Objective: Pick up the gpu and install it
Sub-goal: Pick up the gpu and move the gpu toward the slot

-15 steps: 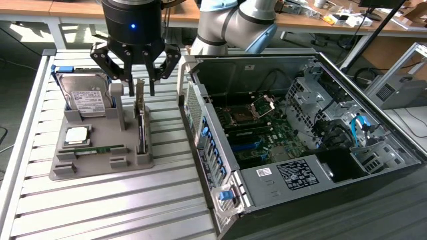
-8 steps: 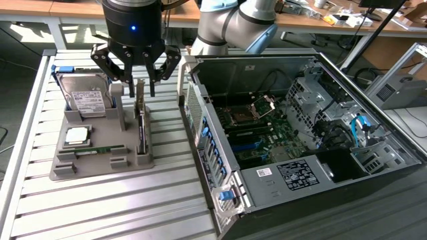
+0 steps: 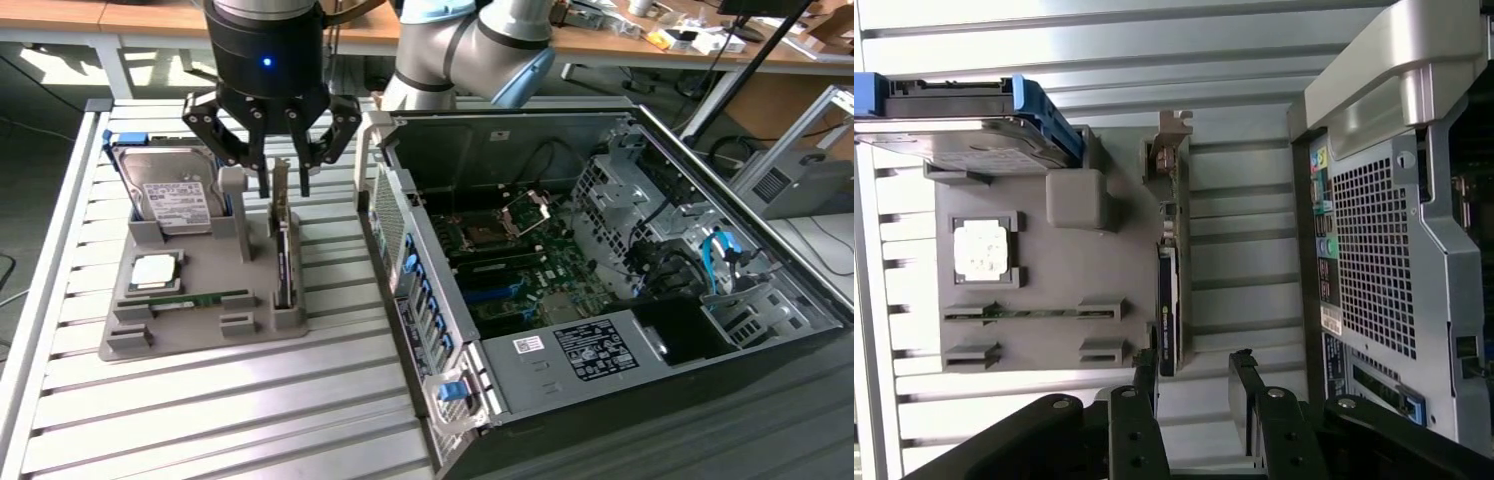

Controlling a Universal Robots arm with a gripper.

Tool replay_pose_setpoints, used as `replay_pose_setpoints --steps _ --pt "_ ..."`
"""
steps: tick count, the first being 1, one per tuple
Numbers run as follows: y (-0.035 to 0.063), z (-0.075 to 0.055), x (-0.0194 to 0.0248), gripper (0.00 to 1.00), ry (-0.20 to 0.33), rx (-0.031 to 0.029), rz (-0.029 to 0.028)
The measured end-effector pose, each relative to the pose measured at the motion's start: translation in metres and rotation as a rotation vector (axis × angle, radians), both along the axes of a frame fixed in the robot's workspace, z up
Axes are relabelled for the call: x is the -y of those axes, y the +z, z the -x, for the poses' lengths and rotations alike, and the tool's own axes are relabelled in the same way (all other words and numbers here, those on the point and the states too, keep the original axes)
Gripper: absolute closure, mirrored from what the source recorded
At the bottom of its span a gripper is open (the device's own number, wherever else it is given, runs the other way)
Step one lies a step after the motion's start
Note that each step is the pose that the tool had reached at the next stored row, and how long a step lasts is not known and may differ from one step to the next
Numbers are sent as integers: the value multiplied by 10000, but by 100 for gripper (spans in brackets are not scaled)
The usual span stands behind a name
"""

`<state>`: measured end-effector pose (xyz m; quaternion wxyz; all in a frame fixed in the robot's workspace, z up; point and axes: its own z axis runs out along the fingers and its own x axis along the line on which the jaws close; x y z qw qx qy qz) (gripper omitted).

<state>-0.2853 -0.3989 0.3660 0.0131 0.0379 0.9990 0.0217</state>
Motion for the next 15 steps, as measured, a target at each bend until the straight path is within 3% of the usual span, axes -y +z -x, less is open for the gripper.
replay_pose_setpoints --steps 15 --pt "-73 1 0 58 0 1 -1"
